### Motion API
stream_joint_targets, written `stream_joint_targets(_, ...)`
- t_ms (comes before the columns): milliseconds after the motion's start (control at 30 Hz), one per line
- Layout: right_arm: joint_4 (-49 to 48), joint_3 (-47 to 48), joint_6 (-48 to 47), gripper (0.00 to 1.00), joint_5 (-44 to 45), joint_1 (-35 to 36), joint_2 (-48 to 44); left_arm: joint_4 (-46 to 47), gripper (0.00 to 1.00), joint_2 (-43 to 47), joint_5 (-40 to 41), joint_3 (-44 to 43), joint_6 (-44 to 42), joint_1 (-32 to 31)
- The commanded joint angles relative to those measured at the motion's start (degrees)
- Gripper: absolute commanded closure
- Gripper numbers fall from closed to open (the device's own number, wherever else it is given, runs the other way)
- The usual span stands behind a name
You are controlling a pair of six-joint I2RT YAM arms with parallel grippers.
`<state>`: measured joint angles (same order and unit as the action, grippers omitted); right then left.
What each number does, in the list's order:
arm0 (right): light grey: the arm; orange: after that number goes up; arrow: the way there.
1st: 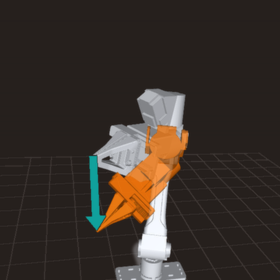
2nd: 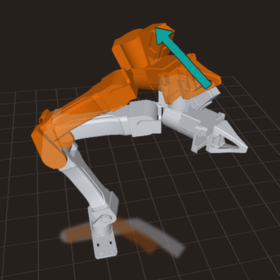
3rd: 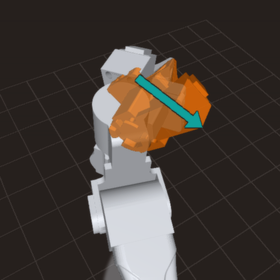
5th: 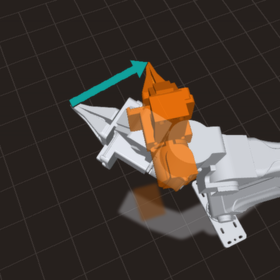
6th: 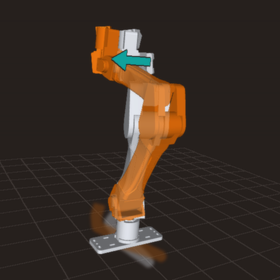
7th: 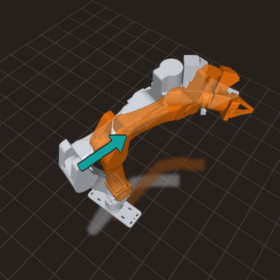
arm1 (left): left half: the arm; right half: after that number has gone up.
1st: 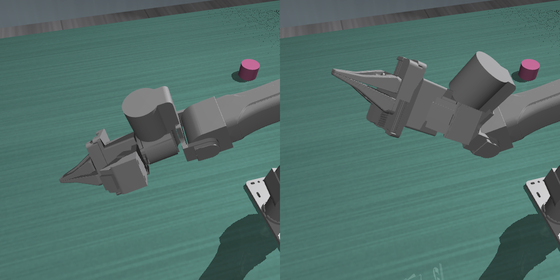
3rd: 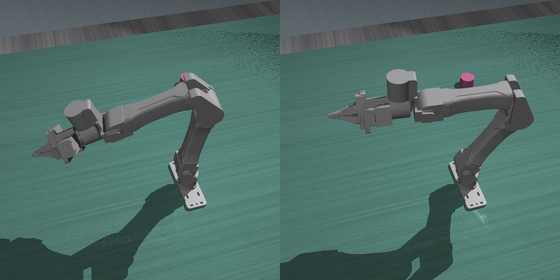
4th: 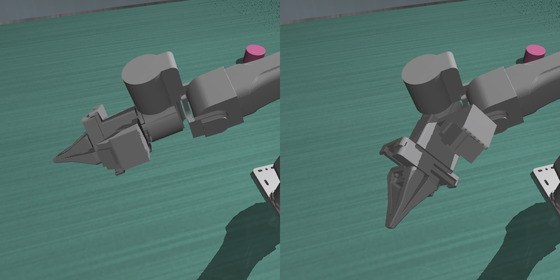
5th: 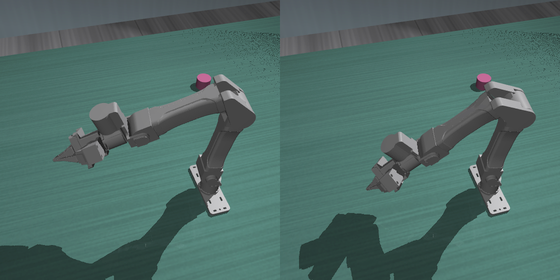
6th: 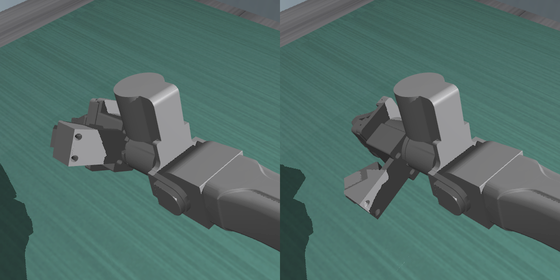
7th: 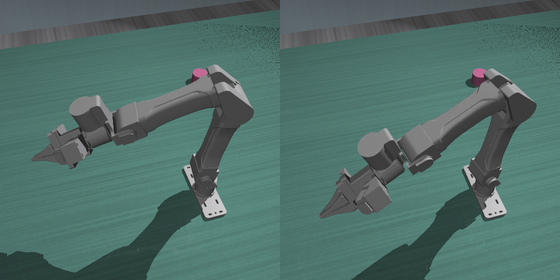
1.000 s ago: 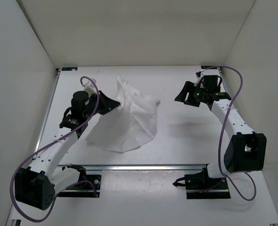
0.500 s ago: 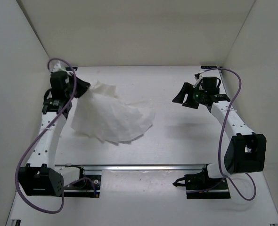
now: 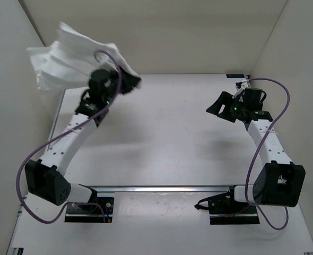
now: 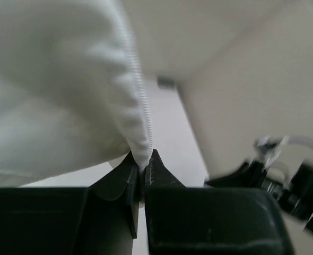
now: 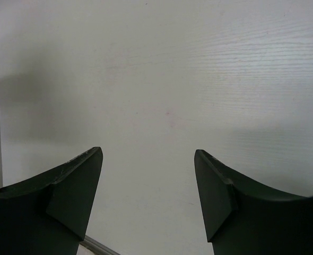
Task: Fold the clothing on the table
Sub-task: Flatten the skirt out
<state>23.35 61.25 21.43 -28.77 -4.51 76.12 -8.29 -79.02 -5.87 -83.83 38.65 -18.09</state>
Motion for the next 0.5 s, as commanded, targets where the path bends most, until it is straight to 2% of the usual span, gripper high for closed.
stream_joint_targets(0, -1.2, -2.6, -1.2, 0.32, -0.1, 0.5, -2.6, 5.9, 1.00, 1.2, -4.8, 18.4, 5.3, -8.2)
stream_joint_targets(33, -1.2, -3.2, -0.7, 0.33, -0.4, 0.2, -3.2, 9.6, 1.00, 1.3, -4.9, 24.8, 6.4, -10.4)
stream_joint_targets(133, -0.9, -5.5, -0.9, 0.33, -0.4, 0.1, -4.0, 12.3, 1.00, 2.6, -9.1, 34.9, 11.4, -13.1)
stream_joint_targets(300, -0.5, -6.4, -1.0, 0.33, 0.2, 1.9, -2.9, 8.3, 1.00, 6.3, -8.6, 40.7, 11.4, -13.6)
stream_joint_targets(433, -1.9, -7.2, 0.6, 0.33, 1.2, 4.2, -1.4, 3.9, 1.00, 9.2, -8.5, 42.4, 10.6, -9.4)
stream_joint_targets(467, -2.4, -7.3, 1.1, 0.33, 1.1, 6.8, -0.7, 3.0, 1.00, 9.7, -7.8, 43.0, 10.3, -8.3)
